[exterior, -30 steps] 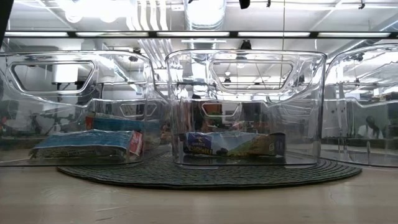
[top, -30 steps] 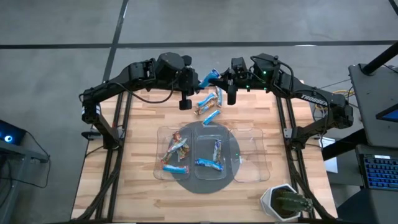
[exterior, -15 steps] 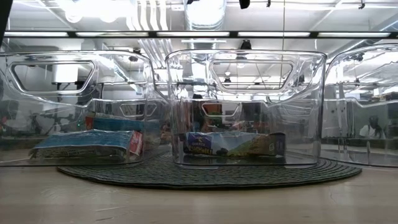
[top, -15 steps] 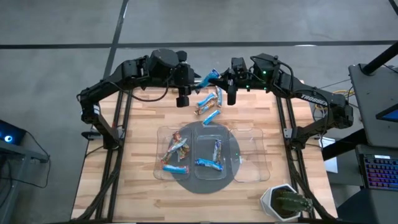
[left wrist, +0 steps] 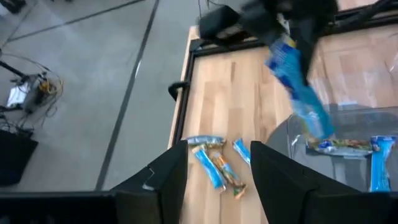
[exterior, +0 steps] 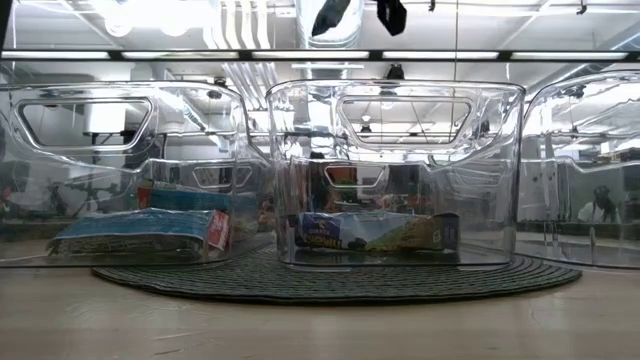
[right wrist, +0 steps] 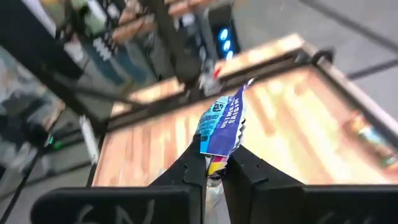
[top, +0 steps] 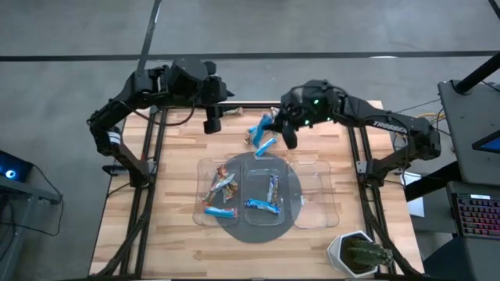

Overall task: Pick and place Granola Bars by type
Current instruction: Put the blue granola bar into the middle transparent bin, then put the yellow granola bar into the right transparent bin

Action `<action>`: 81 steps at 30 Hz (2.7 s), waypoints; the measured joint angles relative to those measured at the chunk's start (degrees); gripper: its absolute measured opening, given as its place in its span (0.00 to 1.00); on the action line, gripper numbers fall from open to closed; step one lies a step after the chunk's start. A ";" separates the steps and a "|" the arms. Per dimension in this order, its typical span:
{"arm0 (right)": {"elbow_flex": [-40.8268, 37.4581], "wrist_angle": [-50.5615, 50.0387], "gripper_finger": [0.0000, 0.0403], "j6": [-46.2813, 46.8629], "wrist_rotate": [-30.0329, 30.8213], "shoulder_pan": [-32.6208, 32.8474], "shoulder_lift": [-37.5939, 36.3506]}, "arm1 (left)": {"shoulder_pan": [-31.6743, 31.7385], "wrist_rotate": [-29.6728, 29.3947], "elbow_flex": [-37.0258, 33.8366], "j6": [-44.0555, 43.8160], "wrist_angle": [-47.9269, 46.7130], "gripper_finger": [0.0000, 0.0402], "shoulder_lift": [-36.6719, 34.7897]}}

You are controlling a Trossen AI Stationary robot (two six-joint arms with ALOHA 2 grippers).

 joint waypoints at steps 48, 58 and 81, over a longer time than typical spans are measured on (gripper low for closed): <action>-0.75 -12.52 0.25 3.97 -2.65 10.66 12.74 | 0.02 0.09 -1.07 -5.04 -4.09 0.39 -0.15; -0.75 -12.07 0.39 4.69 -2.62 10.90 12.58 | 0.02 0.09 -1.07 -5.20 -4.48 0.39 -0.15; -0.73 -2.21 0.25 -4.56 9.98 11.14 -2.73 | 0.13 7.98 -1.14 -7.26 -4.49 0.26 -1.51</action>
